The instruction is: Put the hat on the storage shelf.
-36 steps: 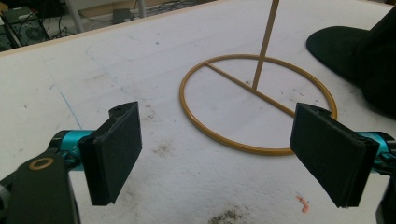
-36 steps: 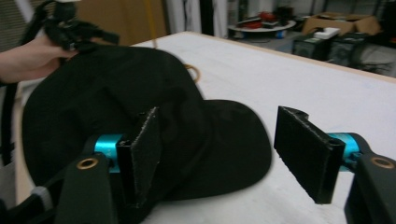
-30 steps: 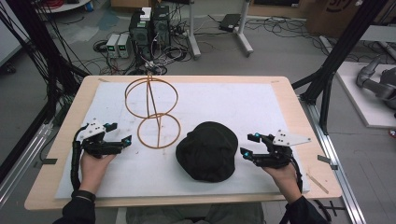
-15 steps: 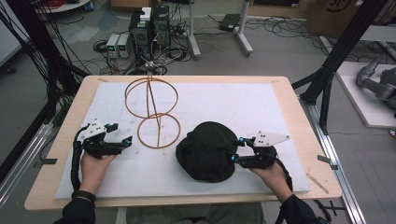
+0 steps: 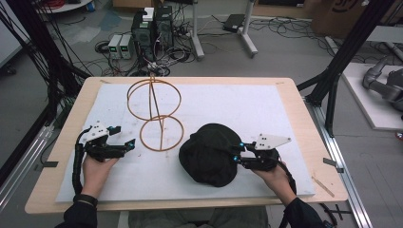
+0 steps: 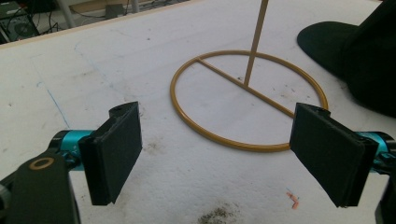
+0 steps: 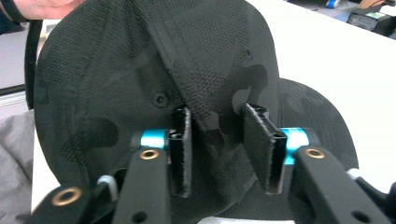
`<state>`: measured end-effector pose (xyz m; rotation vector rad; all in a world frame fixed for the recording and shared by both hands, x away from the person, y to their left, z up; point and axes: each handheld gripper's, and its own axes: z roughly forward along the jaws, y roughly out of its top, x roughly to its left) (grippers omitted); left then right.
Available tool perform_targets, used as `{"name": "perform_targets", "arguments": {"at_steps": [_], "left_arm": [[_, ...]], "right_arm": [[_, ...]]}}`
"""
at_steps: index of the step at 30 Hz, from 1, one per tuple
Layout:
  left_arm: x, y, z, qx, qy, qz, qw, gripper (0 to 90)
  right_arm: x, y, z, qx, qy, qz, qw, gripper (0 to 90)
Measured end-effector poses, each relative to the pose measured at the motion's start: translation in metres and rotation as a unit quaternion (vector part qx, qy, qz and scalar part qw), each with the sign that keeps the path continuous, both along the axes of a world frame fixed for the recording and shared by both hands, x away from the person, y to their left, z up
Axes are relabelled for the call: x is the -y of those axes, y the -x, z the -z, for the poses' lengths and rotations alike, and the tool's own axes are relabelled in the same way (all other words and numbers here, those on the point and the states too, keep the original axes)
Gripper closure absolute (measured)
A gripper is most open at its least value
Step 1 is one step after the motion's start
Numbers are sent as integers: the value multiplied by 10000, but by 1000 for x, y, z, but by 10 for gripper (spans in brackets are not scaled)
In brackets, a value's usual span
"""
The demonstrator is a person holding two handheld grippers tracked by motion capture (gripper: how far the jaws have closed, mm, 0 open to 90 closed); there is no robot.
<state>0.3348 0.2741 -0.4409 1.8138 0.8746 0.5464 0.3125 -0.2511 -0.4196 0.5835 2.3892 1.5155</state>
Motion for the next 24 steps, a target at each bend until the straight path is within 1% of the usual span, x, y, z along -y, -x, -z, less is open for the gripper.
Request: {"name": "perform_targets", "arguments": {"at_steps": [1, 3, 5, 6, 7, 8, 10, 15, 16, 19, 20, 21, 22, 24], "left_arm": [[0, 0, 0, -1, 2, 3, 10000, 170], [0, 0, 0, 5, 27, 9, 10000, 170], [1, 0, 0, -6, 2, 13, 10000, 170], [1, 0, 0, -6, 2, 13, 10000, 170], [1, 0, 0, -13, 3, 14, 10000, 170], [1, 0, 0, -9, 9, 16, 10000, 170], [1, 0, 0, -6, 14, 14, 10000, 170], [-1, 0, 0, -9, 16, 0, 10000, 170], [-1, 0, 0, -6, 12, 3, 10000, 170], [0, 0, 0, -16, 19, 0, 10000, 170], [0, 0, 0, -15, 16, 4, 10000, 170], [0, 0, 0, -11, 28, 0, 10000, 170], [0, 0, 0, -6, 32, 0, 10000, 170], [0, 0, 0, 0, 44, -2, 10000, 170]], "right_arm": [[0, 1, 0, 75, 49, 13, 10000, 735], [1, 2, 0, 99, 58, 28, 9999, 758], [1, 3, -1, 223, 111, 82, 9997, 817], [1, 3, -1, 223, 111, 82, 9997, 817], [1, 5, -3, 369, 163, 137, 9991, 856], [2, 6, -3, 449, 187, 179, 9987, 868], [3, 7, -5, 533, 155, 267, 9981, 879], [7, 5, -7, 554, 33, 336, 9979, 884], [9, 5, -9, 555, -64, 382, 9977, 886], [12, 5, -14, 537, -219, 458, 9973, 889], [12, 5, -14, 537, -219, 458, 9973, 889], [13, 5, -17, 540, -302, 522, 9967, 890], [13, 5, -17, 540, -302, 522, 9967, 890], [13, 5, -21, 519, -364, 606, 9961, 891]]}}
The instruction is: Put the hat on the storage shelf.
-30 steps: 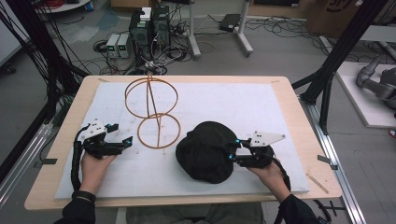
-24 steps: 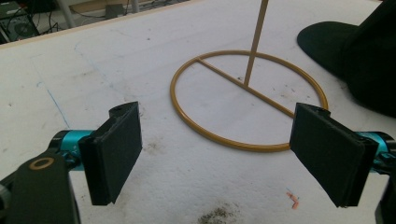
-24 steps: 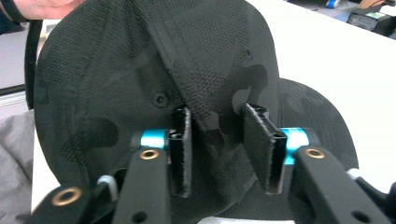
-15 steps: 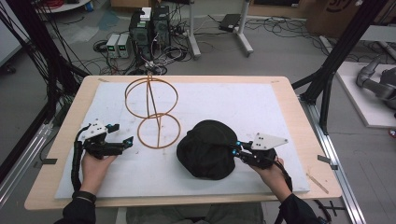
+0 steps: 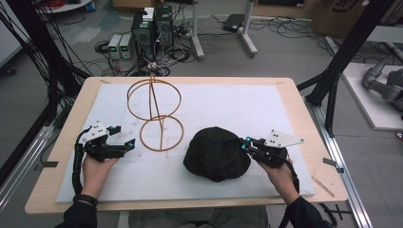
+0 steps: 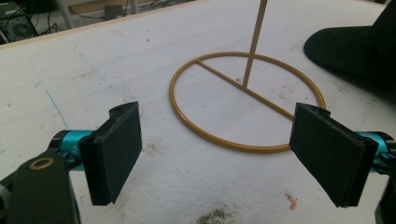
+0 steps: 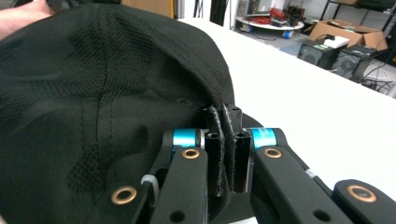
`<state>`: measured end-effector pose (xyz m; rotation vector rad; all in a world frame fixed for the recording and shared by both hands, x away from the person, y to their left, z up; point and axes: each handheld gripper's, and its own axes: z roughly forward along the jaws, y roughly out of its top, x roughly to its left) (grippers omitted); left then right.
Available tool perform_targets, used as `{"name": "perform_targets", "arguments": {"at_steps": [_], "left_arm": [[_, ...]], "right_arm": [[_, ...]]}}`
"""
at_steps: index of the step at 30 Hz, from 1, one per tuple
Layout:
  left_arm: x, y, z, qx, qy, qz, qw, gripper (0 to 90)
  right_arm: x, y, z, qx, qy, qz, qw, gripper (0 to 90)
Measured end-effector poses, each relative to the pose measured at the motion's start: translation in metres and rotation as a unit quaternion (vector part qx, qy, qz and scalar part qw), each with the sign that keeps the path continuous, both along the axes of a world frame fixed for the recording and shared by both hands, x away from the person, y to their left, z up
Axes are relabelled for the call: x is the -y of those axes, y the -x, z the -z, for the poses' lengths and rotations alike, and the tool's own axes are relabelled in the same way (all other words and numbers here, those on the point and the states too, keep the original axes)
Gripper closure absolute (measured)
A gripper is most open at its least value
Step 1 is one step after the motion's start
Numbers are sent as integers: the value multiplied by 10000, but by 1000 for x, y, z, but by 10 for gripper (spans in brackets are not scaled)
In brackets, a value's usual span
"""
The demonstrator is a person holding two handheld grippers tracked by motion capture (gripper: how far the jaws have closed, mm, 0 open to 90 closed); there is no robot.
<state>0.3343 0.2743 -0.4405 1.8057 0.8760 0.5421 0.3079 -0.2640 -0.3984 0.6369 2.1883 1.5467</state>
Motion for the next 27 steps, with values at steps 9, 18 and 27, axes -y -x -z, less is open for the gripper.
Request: {"name": "perform_targets", "arguments": {"at_steps": [9, 18, 27], "left_arm": [[-1, 0, 0, -6, 11, 3, 10000, 170], [0, 0, 0, 3, 23, -6, 10000, 170], [0, 0, -1, 5, 33, 9, 10000, 170]], "right_arm": [[-2, -1, -19, -48, -257, 367, 9990, 891], [3, -4, -52, 167, -616, 721, 9954, 891], [3, -15, -85, 371, -771, 1139, 9898, 891]]}}
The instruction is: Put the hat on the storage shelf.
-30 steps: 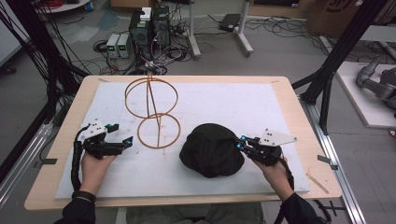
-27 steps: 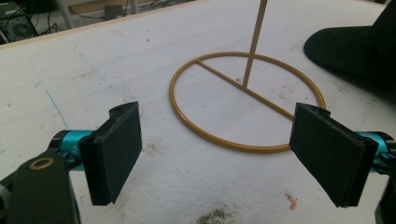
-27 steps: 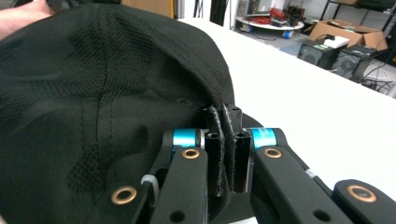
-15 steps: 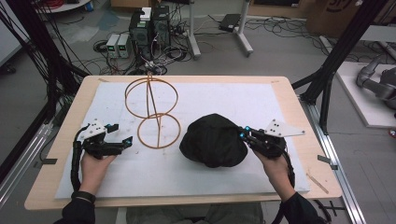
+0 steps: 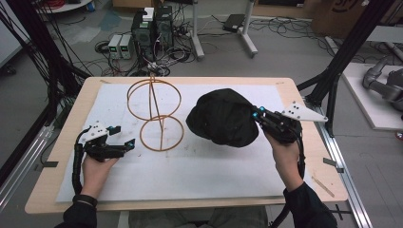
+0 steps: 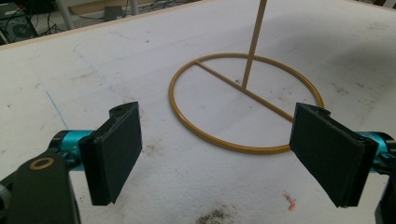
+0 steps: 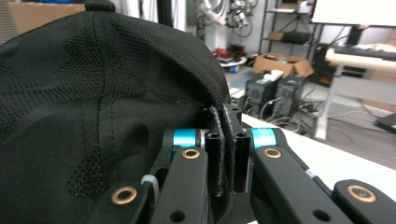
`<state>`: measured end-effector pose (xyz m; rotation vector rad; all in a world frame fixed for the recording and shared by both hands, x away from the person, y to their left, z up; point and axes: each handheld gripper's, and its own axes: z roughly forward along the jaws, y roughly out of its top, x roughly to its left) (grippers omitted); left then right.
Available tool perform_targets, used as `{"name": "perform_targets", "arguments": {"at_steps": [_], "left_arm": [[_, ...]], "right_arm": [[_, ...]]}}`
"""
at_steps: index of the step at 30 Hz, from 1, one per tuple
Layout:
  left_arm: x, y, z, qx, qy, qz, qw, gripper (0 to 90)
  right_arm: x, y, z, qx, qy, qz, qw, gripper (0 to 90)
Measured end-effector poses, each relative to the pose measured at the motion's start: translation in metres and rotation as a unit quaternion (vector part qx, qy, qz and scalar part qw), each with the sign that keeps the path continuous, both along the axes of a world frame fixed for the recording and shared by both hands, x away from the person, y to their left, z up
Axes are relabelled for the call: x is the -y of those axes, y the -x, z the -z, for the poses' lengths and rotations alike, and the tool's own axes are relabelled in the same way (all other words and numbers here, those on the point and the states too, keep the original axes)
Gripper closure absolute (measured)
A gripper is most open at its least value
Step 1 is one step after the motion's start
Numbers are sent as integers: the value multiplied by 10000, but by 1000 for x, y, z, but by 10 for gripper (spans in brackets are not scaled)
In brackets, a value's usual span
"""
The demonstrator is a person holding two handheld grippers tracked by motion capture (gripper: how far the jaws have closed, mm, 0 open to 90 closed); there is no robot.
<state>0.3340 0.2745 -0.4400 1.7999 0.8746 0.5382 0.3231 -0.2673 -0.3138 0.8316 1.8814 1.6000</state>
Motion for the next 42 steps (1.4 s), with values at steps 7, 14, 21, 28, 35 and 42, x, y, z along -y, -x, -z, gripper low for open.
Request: {"name": "perform_targets", "arguments": {"at_steps": [7, 14, 21, 28, 35, 42], "left_arm": [[0, 0, 0, -6, -7, 12, 10000, 170], [1, -1, 1, -29, -13, 17, 10000, 170], [1, -1, 1, -31, -5, 27, 10000, 170], [1, 0, 1, -35, -10, 49, 10000, 170], [0, 0, 1, -42, -11, 52, 10000, 170], [1, 0, 1, -52, -30, 68, 10000, 170]], "right_arm": [[-7, -13, -25, 159, -144, 272, 9994, 891], [-26, -21, -48, 366, -325, 228, 9985, 890], [-57, -28, -67, 505, -427, 63, 9978, 890], [-85, -31, -75, 603, -494, -57, 9969, 890], [-114, -36, -79, 581, -593, -214, 9963, 890], [-148, -41, -76, 589, -490, -274, 9967, 890]]}}
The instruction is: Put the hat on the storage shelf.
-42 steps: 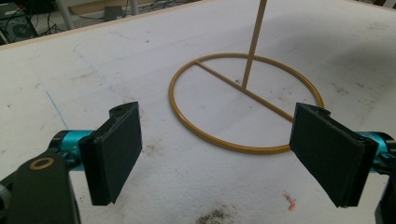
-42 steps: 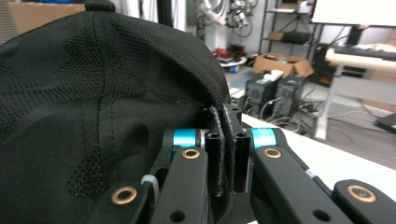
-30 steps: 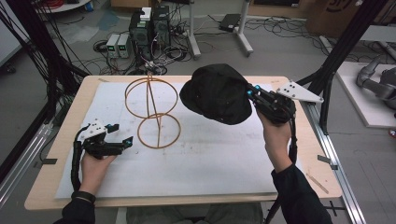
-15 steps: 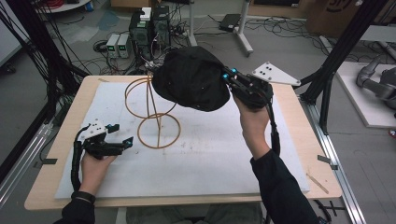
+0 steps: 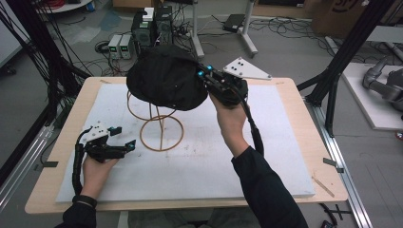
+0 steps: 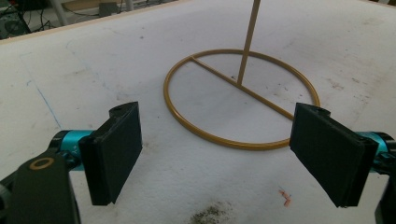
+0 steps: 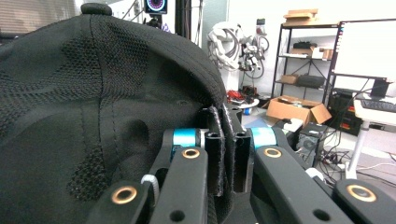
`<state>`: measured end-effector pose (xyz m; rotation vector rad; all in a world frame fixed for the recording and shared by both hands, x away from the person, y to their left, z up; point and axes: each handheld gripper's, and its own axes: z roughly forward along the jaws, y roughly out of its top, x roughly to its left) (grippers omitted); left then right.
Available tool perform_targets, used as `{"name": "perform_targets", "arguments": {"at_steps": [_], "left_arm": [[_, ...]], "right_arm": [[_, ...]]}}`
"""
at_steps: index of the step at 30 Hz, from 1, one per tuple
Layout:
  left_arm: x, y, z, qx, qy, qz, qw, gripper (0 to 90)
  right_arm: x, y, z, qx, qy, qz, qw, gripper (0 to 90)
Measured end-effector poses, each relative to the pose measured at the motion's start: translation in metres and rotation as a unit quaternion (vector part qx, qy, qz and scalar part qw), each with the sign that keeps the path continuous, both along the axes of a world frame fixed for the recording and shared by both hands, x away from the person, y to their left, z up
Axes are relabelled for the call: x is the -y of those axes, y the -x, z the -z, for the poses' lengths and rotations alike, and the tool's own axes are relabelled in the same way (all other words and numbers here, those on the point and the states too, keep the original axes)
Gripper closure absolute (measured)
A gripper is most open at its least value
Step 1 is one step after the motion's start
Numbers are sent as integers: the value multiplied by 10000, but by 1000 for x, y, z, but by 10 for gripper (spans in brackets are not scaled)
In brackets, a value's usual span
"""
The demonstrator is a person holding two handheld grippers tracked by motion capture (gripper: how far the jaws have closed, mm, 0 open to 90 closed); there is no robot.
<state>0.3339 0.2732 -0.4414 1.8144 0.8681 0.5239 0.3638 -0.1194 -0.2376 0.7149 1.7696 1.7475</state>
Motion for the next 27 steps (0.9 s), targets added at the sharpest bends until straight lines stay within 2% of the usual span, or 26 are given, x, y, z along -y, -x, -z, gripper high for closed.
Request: {"name": "perform_targets", "arguments": {"at_steps": [4, 6, 12, 27], "left_arm": [[0, 0, 0, -8, 1, 2, 10000, 170], [0, 0, 0, -3, -3, 3, 10000, 170], [0, 0, 0, -8, -10, 14, 10000, 171], [-1, 1, 1, -1, -33, -2, 10000, 170]], "right_arm": [[-13, -2, 3, 0, 56, -1, 10000, 890], [-23, -2, 7, 21, 161, 31, 9999, 889], [-36, -4, 15, 5, 330, 126, 9994, 888], [-47, -8, 32, -15, 757, 281, 9967, 882]]}}
